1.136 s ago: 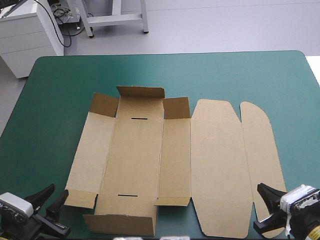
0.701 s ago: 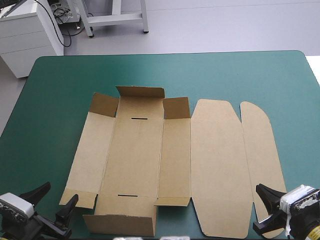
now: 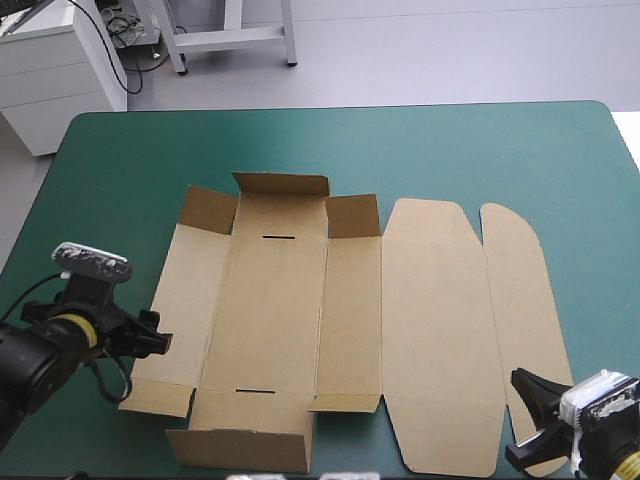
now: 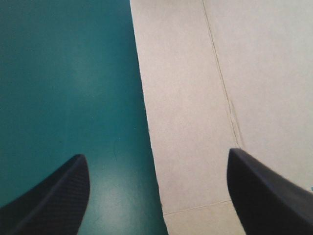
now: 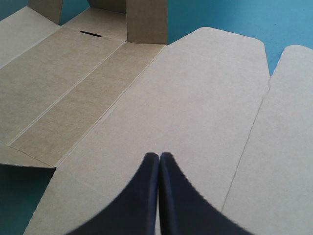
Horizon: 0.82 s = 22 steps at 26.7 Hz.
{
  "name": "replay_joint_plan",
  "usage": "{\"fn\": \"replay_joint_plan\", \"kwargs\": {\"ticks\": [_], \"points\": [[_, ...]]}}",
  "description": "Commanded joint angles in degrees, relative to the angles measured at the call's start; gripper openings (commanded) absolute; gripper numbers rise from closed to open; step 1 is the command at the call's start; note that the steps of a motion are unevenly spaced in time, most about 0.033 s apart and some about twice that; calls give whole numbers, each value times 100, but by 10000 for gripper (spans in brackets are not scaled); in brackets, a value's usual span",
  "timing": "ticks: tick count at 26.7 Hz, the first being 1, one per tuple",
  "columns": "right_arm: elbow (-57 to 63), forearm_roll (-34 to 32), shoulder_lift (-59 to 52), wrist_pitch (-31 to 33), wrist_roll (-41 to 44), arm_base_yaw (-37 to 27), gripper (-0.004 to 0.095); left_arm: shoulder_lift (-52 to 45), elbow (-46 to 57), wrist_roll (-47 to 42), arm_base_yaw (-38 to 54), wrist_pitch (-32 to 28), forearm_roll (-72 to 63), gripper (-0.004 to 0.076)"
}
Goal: Fold the box
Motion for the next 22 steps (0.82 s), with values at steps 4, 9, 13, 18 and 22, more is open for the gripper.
{"fn": "replay_joint_plan", "kwargs": {"ticks": [4, 9, 13, 18, 22], "points": [[-144, 60, 70, -448, -36, -24, -18, 1116, -464, 119, 316, 149, 619, 547], [-144, 60, 70, -448, -44, -24, -19, 1480, -464, 788, 1641, -3, 159, 547], [-144, 60, 70, -448, -66, -24, -20, 1729, -464, 1875, 2903, -278, -1145, 547], [-144, 60, 70, -448, -66, -24, -19, 2315, -464, 3712, 4338, -221, -3525, 547], [-144, 60, 70, -448, -66, -24, -20, 2824, -464, 4270, 4514, 40, -4088, 547]]}}
